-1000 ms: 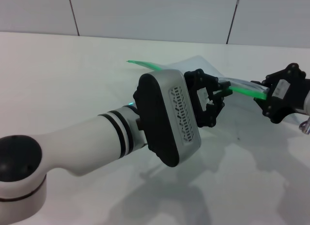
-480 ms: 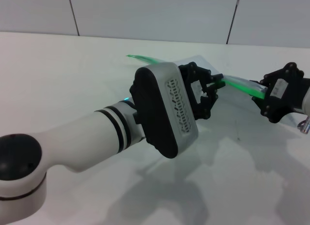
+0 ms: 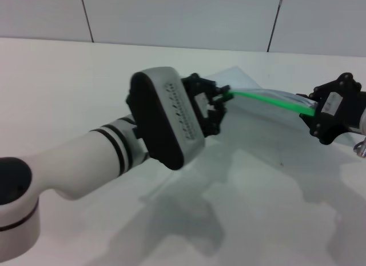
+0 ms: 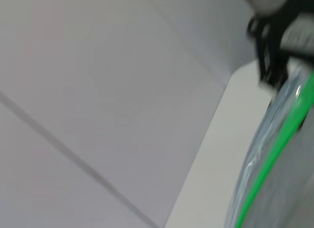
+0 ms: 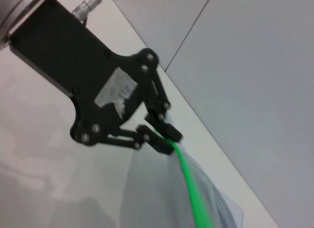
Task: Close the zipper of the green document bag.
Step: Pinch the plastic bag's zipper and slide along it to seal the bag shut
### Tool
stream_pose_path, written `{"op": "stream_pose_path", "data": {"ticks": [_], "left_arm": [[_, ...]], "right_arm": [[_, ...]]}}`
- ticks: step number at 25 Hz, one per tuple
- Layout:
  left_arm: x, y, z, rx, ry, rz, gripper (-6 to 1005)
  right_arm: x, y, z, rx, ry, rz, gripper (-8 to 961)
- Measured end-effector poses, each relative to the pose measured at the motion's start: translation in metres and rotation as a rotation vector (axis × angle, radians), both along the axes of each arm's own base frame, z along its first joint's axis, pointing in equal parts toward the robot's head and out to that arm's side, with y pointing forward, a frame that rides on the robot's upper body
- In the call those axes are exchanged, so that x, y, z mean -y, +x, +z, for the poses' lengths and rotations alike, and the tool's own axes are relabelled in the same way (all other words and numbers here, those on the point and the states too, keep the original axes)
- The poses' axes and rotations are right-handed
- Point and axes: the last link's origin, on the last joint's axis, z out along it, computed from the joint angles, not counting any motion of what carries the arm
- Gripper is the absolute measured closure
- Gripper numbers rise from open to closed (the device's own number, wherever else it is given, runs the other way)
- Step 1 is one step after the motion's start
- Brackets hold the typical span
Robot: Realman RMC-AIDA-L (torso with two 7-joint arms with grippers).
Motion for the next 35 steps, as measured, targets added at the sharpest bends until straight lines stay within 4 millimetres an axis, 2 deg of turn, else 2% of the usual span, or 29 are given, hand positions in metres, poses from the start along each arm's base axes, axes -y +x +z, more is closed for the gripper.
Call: {"op": "stream_pose_path", "data": {"ticks": [5, 10, 20, 35], "left_arm": [[-0.008, -0.029, 0.009, 0.006, 0.032, 0.103, 922], [-0.015, -0.047, 0.020, 0.008, 0.069, 0.163, 923], [-0.017, -0.054, 0.024, 0.012, 0.082, 0.189, 922], [-0.018, -0.053, 0.025, 0.015, 0.084, 0.190, 923]], "right_arm": [[-0.001, 0.004, 0.005, -0.004, 0.019, -0.015, 895], [-0.005, 0.012, 0.015, -0.010, 0.058, -0.041, 881], [-0.013, 0.026, 0.030, -0.012, 0.115, -0.083, 852], [-0.019, 0.034, 0.037, -0.018, 0.153, -0.102, 809]]}}
